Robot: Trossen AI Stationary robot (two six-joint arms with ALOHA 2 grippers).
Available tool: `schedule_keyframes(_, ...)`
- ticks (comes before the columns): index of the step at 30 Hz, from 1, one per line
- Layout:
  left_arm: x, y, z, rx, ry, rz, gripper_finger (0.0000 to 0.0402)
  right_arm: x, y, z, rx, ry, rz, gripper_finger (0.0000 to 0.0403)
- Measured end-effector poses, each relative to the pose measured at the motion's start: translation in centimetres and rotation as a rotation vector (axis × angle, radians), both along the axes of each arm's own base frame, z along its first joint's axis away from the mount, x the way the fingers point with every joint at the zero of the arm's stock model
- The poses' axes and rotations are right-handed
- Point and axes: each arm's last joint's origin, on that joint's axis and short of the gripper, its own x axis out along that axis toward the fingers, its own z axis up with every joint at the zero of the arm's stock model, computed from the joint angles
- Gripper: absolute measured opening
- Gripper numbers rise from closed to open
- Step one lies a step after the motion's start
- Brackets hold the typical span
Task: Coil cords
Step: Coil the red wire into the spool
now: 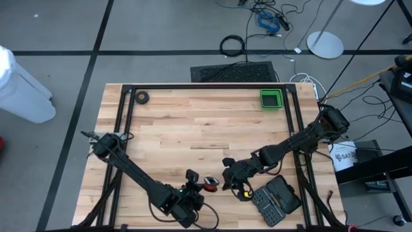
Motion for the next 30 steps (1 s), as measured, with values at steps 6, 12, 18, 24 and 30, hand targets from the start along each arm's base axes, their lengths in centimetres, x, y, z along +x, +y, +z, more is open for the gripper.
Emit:
schedule_keyframes(6, 1.0, 0.6, -0.8, -0.038, 0.015, 0.01, 0.0001, 0.1, 0.0, 0.1, -0.01, -0.019, -0.02, 0.0)
schedule_keyframes(12, 2.0, 1.1, -3.3, 0.027, 0.076, -0.001, 0.0001, 0.3, -0.8, 0.0, -0.021, -0.004, -0.083, 0.0)
schedule_keyframes(18, 2.5, 1.6, -4.3, 0.075, 0.083, 0.025, 0.0001, 0.1, -1.0, -0.4, -0.061, 0.036, -0.123, 0.0)
schedule_keyframes(24, 2.6, 1.9, -4.2, 0.095, 0.072, 0.04, 0.0001, 0.2, -1.4, -0.4, -0.063, 0.038, -0.136, 0.0)
schedule_keyframes(30, 2.6, 2.0, -4.3, 0.087, 0.086, 0.037, 0.0001, 0.6, -1.6, -1.1, -0.062, 0.063, -0.154, 0.0)
